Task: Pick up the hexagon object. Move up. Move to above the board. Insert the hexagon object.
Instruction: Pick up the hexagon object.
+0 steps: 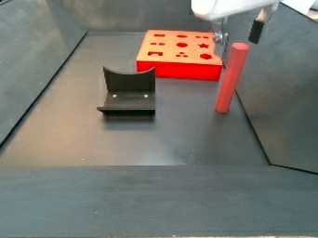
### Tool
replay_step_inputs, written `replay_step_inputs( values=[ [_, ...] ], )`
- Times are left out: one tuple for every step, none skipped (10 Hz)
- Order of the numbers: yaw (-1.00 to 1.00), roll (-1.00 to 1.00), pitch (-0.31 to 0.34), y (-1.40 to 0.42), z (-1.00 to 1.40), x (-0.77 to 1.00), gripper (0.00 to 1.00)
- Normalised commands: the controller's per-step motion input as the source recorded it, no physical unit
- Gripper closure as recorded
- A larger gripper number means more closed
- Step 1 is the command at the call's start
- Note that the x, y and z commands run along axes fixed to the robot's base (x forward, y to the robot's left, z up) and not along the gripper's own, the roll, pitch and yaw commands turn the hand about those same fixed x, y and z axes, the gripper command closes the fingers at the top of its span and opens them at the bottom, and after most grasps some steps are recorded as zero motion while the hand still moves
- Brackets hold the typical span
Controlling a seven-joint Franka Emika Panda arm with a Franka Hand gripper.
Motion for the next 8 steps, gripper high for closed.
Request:
replay_step_inputs(
  values=[
    [0.00, 0.09, -0.011, 0.07, -0.45, 0.00, 0.00],
    [0.00, 0.11, 0.000, 0.09, -0.38, -0.09, 0.00],
    [0.01, 0.11, 0.000, 0.05, -0.34, -0.10, 0.00],
    [0.04, 0.09, 0.000, 0.00, -0.30, -0.02, 0.00],
    [0.00, 0.00, -0.060, -0.05, -0.02, -0.13, 0.00],
    [0.00, -0.02, -0.009, 0.00, -0.02, 0.00, 0.00],
    [0.00, 0.00, 0.000, 0.00, 0.00, 0.00, 0.00],
    [0.00, 0.00, 0.000, 0.00, 0.00, 0.00, 1.00]
  ],
)
